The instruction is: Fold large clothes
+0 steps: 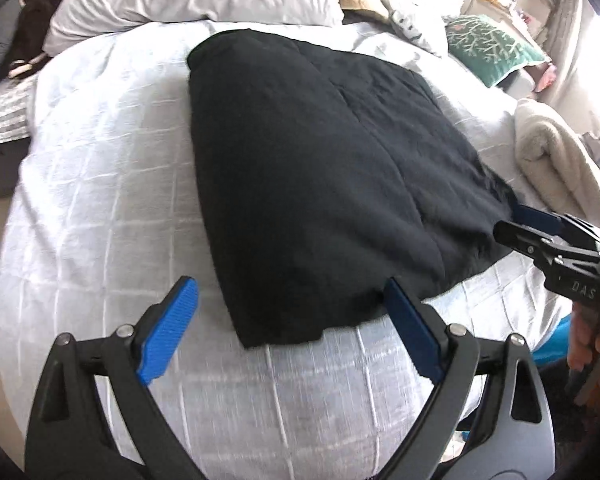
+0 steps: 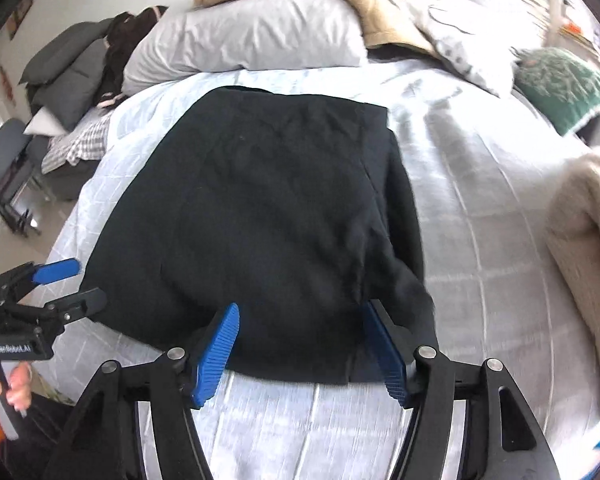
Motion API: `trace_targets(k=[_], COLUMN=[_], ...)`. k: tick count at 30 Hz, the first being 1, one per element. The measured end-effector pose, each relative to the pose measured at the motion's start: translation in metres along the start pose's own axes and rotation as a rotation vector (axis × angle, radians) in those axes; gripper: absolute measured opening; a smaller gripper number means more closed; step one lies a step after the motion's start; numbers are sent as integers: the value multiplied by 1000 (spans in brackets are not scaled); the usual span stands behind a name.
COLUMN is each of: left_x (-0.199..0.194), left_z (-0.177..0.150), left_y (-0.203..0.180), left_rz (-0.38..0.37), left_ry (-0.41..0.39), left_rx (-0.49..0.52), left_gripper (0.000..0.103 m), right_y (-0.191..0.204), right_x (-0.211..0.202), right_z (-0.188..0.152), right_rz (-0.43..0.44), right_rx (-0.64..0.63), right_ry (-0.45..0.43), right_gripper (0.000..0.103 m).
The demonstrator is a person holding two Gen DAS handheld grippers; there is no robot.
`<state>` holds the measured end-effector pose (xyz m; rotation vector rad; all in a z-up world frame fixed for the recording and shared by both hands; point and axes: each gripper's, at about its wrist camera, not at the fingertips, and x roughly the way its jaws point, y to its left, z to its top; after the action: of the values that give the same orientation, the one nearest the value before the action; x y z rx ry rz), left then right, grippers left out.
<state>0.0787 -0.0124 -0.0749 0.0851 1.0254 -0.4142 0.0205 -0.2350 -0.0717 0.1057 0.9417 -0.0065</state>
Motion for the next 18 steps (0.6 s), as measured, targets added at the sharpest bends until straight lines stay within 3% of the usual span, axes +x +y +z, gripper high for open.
trace_targets(k=[5, 13, 18], left_x=[-10, -22, -25], left_z=[-13, -24, -29], left_y=[-9, -22, -27], left_rz=[17, 148, 178], left_ry=[2, -25, -9], left_rx=[-51, -53, -97], left_gripper=[94, 95, 101], right_y=[5, 13, 13], right_x=[-12, -21, -29], right_z=[-10, -28, -32], right_rz=[-57, -149, -199], right_rx=[1, 12, 22], right_ry=[-4, 17, 9], right_gripper=[73, 79, 84])
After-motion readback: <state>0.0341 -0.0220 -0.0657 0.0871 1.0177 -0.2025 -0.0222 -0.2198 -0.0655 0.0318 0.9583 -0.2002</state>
